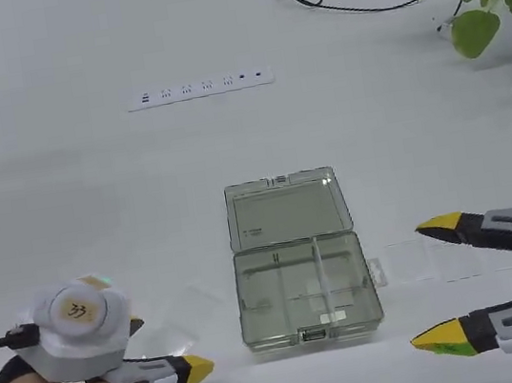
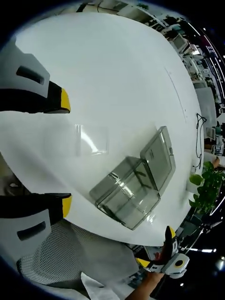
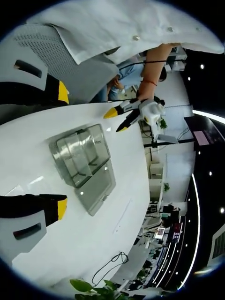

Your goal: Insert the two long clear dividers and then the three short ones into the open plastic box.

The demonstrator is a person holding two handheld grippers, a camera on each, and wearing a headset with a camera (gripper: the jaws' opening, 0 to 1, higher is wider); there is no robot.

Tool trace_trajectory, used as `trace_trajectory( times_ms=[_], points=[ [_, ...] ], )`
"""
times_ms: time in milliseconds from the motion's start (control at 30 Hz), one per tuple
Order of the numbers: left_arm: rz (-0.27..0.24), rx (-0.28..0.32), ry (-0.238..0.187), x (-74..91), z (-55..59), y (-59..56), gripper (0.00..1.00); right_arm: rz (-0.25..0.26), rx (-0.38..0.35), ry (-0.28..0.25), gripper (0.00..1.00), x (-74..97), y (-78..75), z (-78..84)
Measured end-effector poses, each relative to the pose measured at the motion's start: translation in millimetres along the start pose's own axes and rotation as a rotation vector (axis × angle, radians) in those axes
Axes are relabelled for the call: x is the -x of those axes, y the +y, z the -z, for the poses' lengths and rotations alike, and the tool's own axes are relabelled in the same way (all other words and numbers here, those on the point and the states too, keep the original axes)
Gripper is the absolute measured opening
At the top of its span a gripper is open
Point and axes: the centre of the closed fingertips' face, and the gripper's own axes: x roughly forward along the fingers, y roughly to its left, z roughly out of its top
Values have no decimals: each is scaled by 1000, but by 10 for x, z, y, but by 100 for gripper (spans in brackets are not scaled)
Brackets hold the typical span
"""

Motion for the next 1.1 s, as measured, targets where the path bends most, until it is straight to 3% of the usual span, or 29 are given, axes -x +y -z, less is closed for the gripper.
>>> trace_trajectory(
  times_ms=[167, 200, 467, 633, 733, 1100],
  points=[
    [-19, 10, 43, -71, 48, 22, 65, 2, -5, -2, 76, 21, 44, 28],
    [-36, 5, 68, -79, 81, 45, 63, 3, -7, -5, 76, 26, 55, 26],
    [-62, 0, 125, -164, 158, 46, 56, 16, -15, -21, 75, 86, 74, 30],
    [-82, -10, 138, -181, 145, 63, 52, 29, -17, -39, 75, 138, 33, 18],
    [-109, -48, 165, -186, 162, 100, 48, 37, -19, -45, 75, 156, 18, 9],
    [-125, -26, 174, -199, 146, 119, 41, 56, -27, -67, 74, 185, -9, -33]
  ],
)
